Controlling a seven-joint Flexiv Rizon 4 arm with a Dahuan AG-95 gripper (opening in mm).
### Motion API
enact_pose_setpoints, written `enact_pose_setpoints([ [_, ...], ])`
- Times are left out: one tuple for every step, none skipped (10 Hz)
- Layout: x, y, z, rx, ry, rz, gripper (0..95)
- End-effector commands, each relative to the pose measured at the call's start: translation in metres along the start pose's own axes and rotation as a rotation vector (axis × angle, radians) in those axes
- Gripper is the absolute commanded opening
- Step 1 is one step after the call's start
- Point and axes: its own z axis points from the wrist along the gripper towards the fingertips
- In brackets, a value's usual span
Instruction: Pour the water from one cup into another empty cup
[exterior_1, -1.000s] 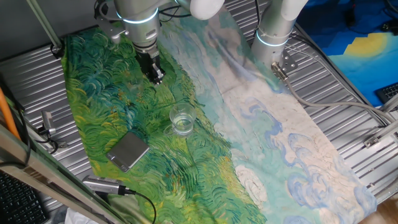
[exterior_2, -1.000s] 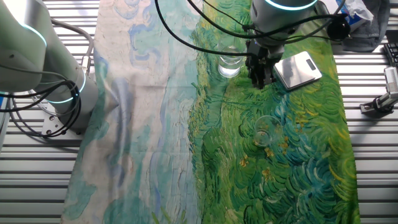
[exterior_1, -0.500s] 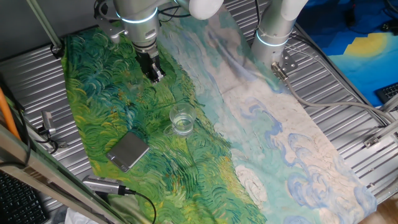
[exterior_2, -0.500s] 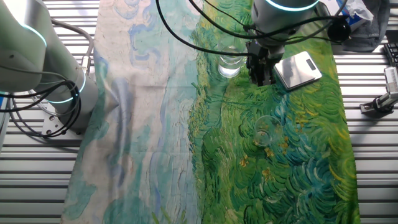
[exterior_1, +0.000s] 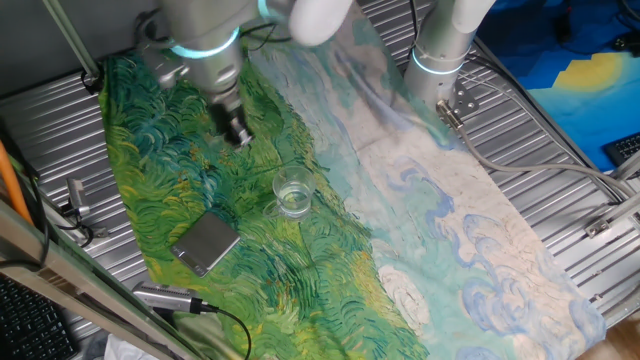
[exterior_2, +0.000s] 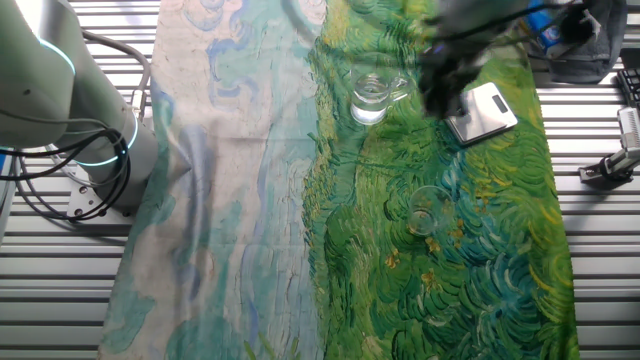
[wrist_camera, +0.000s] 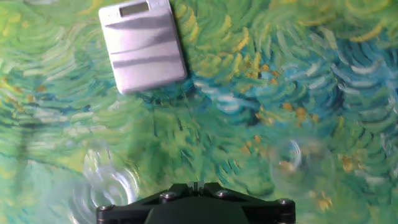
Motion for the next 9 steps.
enact_pose_setpoints([
  [-0.029,0.022,-0.005,0.0,0.007,0.006,0.0],
  [-0.037,0.026,-0.004,0.002,0.008,0.015,0.0],
  [-0.042,0.028,-0.002,-0.003,0.009,0.022,0.0],
  [-0.045,0.03,0.002,-0.008,0.0,0.011,0.0],
  [-0.048,0.032,0.003,-0.004,0.0,-0.009,0.0],
  [-0.049,0.032,0.003,-0.001,0.005,-0.011,0.0],
  [-0.049,0.032,0.004,-0.002,0.01,-0.011,0.0],
  [-0.049,0.032,0.005,-0.003,0.01,-0.016,0.0],
  [-0.049,0.032,0.005,-0.004,0.012,-0.014,0.0],
])
